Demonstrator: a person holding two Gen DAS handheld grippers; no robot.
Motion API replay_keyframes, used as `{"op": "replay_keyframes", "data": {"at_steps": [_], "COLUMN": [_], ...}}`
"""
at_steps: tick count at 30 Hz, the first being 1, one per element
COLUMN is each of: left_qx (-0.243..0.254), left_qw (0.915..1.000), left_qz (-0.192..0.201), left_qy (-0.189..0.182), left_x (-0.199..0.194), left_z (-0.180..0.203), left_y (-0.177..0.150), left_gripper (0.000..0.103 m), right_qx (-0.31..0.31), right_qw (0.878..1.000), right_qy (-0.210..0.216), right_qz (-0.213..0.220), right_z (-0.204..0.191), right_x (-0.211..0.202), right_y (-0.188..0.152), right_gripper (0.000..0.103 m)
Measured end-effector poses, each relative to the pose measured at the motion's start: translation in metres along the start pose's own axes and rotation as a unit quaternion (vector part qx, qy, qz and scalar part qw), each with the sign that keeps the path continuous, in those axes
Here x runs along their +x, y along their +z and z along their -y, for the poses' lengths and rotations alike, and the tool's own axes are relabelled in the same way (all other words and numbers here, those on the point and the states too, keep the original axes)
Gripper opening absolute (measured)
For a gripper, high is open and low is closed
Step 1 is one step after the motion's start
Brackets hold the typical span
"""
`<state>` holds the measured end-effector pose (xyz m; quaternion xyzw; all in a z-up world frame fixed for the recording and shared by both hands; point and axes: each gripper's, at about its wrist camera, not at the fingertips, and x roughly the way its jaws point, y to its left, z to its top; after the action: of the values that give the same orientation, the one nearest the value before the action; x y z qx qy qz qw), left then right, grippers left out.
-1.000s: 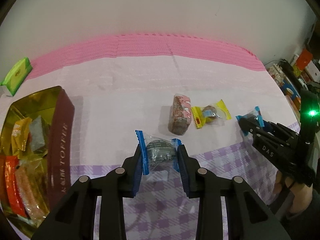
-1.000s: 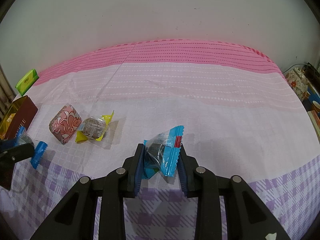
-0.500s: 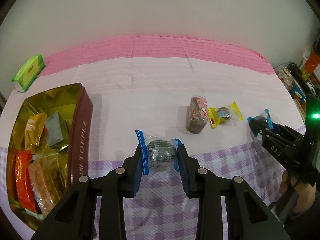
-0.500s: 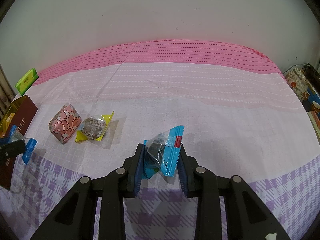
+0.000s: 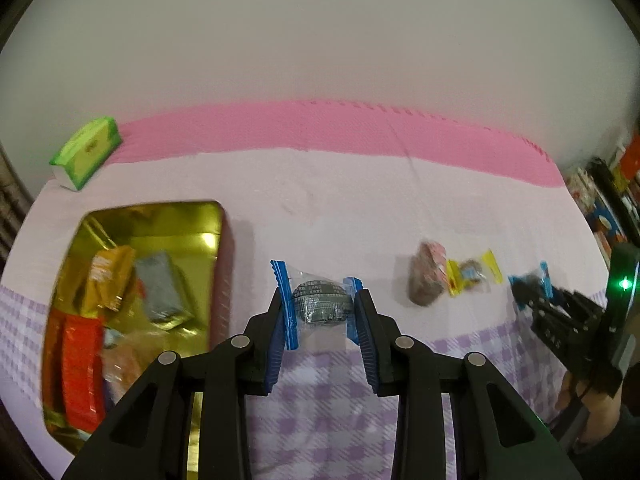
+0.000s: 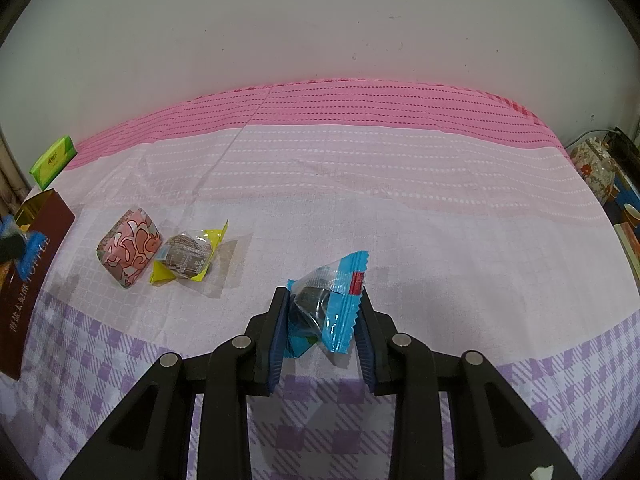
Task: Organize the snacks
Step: 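Carry the blue-wrapped candy over the gold tin with the left gripper, then lower the blue candy into the tin and open the left gripper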
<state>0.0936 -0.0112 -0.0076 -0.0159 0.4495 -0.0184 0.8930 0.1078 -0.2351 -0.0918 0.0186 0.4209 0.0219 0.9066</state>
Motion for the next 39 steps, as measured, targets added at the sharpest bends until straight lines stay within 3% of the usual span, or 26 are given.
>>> {"op": "replay_keyframes", "data": {"at_steps": [9, 16, 27, 39], "left_qx": [-0.041, -0.065, -0.064, -0.081], "left_qw": [0.9980, 0.9938, 0.9896, 0.9862], "left_qz": [0.020, 0.008, -0.015, -0.044], "left_qy": [0.045, 0.090, 0.128, 0.138], "left_x": [-0.010, -0.002, 0.012, 0.028], "left_z": [-0.056, -0.098, -0.117, -0.136], "left_y": [0.019, 0.022, 0.020, 0.014], "left_gripper": [0.034, 0.034, 0.034, 0.034], "right_qx": [-0.001, -0.002, -0.002, -0.003], "right_qw": [1.000, 1.000, 1.000, 1.000], "right_qy": [-0.001, -0.001, -0.001, -0.001], "right_qz": [0.000, 0.000, 0.000, 0.000], "right_z": [0.000, 0.000, -0.001, -0.001], "right_x": [0.000, 0.000, -0.001, 0.000], "right_y": [0.000, 0.000, 0.000, 0.000], "right_gripper": [0.030, 0.030, 0.030, 0.030]}}
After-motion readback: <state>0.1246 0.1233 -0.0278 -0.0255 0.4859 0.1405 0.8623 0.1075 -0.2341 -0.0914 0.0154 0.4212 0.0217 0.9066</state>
